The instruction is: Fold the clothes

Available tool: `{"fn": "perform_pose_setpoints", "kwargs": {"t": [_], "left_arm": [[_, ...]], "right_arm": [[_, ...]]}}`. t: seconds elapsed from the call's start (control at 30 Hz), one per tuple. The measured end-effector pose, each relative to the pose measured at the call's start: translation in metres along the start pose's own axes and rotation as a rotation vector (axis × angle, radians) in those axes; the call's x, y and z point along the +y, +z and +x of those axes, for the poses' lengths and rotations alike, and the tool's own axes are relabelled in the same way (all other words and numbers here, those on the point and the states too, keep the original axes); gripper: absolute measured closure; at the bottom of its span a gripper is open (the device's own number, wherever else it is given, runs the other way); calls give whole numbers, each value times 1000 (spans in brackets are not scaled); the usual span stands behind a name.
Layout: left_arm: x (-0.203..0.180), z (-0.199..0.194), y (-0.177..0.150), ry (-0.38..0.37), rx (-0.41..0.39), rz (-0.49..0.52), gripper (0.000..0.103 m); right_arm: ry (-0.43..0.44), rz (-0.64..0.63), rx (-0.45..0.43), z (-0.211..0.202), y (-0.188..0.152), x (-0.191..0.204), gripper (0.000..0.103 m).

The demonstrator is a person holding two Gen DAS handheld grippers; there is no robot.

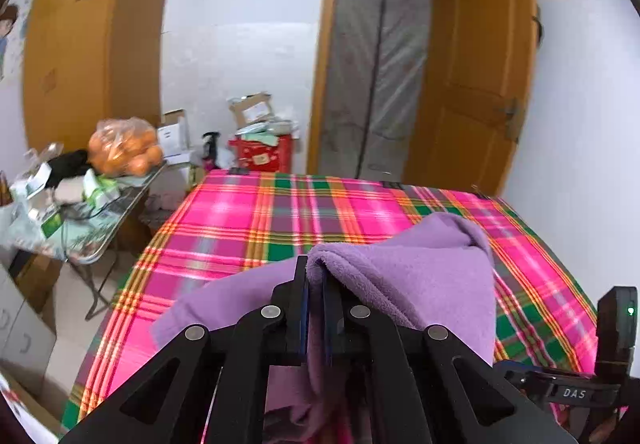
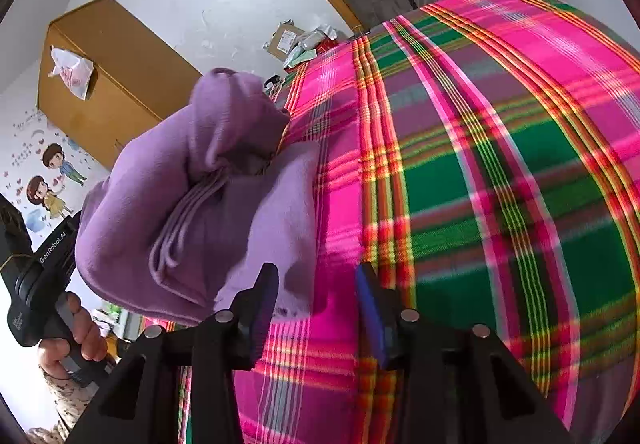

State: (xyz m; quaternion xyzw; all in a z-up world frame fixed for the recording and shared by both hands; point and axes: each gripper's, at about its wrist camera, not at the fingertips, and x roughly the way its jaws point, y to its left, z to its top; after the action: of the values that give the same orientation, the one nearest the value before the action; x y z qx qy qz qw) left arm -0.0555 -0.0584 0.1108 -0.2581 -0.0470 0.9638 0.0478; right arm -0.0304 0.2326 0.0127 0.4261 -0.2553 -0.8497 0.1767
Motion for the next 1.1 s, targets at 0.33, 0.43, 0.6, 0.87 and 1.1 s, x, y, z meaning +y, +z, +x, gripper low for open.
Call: {"fn": "perform_pose_setpoints", "kwargs": {"t": [0.33, 0.43, 0.6, 0.87, 1.1], "left_arm": [[36, 5, -15, 55, 22, -78, 98], [44, 7, -17, 62, 27, -90, 97], [55, 10, -21, 71, 40, -119, 97], [81, 20, -33, 86, 81, -191, 97], [89, 24, -39, 77, 96, -218, 97]], "right_arm": [[117, -172, 20, 11, -4, 61, 59], [135, -249, 43, 20, -9, 86, 58], [109, -337, 61, 44, -19, 121, 54], [55, -476, 105, 61, -46, 147, 48], [-2, -491, 91, 69, -49, 152, 48]]}}
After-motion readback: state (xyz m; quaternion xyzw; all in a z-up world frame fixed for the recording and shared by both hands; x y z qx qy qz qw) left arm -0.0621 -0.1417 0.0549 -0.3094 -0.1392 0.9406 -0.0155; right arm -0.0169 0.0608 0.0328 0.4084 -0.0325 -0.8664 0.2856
